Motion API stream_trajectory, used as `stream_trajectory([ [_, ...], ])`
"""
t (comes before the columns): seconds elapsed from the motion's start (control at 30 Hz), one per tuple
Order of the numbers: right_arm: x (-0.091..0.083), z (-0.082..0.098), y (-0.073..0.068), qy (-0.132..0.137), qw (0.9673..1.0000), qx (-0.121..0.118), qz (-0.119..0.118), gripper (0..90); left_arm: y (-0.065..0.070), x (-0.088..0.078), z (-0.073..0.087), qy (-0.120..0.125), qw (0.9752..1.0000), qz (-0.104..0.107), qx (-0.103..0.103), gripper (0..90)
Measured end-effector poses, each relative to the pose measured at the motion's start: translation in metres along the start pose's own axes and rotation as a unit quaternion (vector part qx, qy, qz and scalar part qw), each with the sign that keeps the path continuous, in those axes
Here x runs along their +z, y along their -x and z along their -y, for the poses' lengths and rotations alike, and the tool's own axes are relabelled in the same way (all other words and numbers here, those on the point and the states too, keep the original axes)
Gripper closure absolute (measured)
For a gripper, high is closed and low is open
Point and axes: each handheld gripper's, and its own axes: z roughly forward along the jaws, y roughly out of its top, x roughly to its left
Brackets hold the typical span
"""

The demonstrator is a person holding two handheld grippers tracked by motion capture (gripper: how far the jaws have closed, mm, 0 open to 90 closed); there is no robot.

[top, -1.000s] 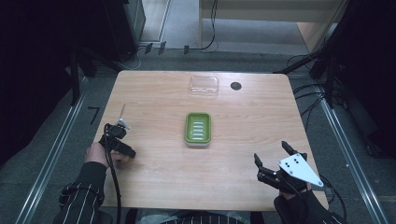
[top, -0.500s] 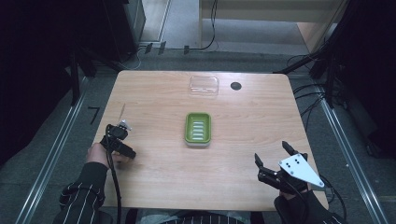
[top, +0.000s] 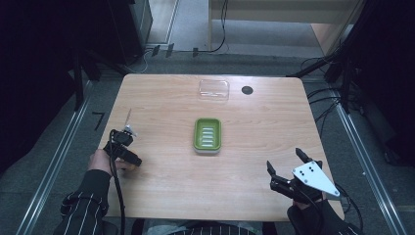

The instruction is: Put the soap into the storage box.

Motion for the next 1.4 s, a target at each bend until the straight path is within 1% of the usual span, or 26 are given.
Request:
stream_trajectory([
  [0.17,0.000,0.000,0.000,0.000,1.0000,-0.001,0.000,12.0,0.004,-0.004,-0.002,-0.002,0.9999,0.002,0.011,26.4],
  [0.33,0.000,0.000,0.000,-0.001,1.0000,-0.001,0.000,12.0,0.008,-0.007,-0.004,0.002,0.9998,0.004,0.020,26.4],
  [0.4,0.000,0.000,0.000,-0.001,1.0000,-0.001,0.000,12.0,0.008,-0.008,-0.004,0.000,0.9998,0.006,0.020,26.4],
  [0.43,0.000,0.000,0.000,-0.001,1.0000,-0.001,0.000,12.0,0.010,-0.009,-0.006,0.003,0.9997,0.007,0.023,26.4],
  [0.5,0.000,0.000,0.000,-0.001,1.0000,-0.001,0.000,12.0,0.011,-0.010,-0.006,0.005,0.9997,0.007,0.022,26.4],
  [0.53,0.000,0.000,0.000,-0.001,1.0000,-0.002,0.000,12.0,0.013,-0.011,-0.007,0.004,0.9996,0.010,0.026,26.4],
  [0.67,0.000,0.000,0.000,-0.002,1.0000,-0.002,0.000,12.0,0.017,-0.011,-0.010,0.002,0.9993,0.009,0.037,26.4],
  [0.7,0.000,0.000,0.000,-0.002,1.0000,-0.002,0.000,12.0,0.018,-0.012,-0.012,-0.003,0.9991,0.011,0.040,26.4],
  [0.77,-0.001,0.000,0.000,-0.002,1.0000,-0.002,0.001,12.0,0.020,-0.012,-0.014,0.000,0.9990,0.010,0.044,26.4],
  [0.8,-0.001,0.000,0.000,-0.001,1.0000,-0.002,0.001,12.0,0.022,-0.012,-0.016,-0.003,0.9988,0.012,0.048,26.4],
  [0.87,-0.001,0.001,0.000,-0.002,1.0000,-0.001,0.002,12.0,0.025,-0.013,-0.019,0.001,0.9987,0.012,0.049,26.4],
  [0.9,-0.001,0.001,0.000,-0.002,1.0000,-0.001,0.002,12.0,0.025,-0.013,-0.020,-0.001,0.9985,0.013,0.054,26.4],
  [0.93,-0.001,0.001,0.000,-0.003,1.0000,-0.001,0.002,12.0,0.026,-0.014,-0.022,0.002,0.9984,0.012,0.056,26.4],
  [0.97,-0.002,0.001,0.000,-0.004,1.0000,-0.001,0.003,12.0,0.028,-0.014,-0.023,0.005,0.9984,0.011,0.054,26.4],
  [1.07,-0.003,0.001,0.001,-0.003,1.0000,-0.001,0.005,12.0,0.031,-0.016,-0.027,0.004,0.9980,0.014,0.062,26.4],
  [1.17,-0.005,0.002,0.002,-0.004,1.0000,0.001,0.008,12.0,0.034,-0.016,-0.032,0.005,0.9973,0.016,0.071,26.4],
  [1.27,-0.007,0.003,0.003,-0.006,0.9999,0.001,0.012,12.0,0.038,-0.017,-0.037,0.006,0.9970,0.016,0.076,26.4],
  [1.3,-0.007,0.003,0.003,-0.006,0.9999,0.002,0.012,12.0,0.040,-0.017,-0.039,0.005,0.9965,0.017,0.082,26.4],
  [1.33,-0.008,0.004,0.004,-0.005,0.9999,0.002,0.014,12.0,0.042,-0.017,-0.041,0.006,0.9963,0.019,0.083,26.4],
  [1.4,-0.010,0.005,0.005,-0.006,0.9998,0.004,0.017,12.0,0.044,-0.017,-0.044,0.004,0.9957,0.018,0.090,26.4],
])
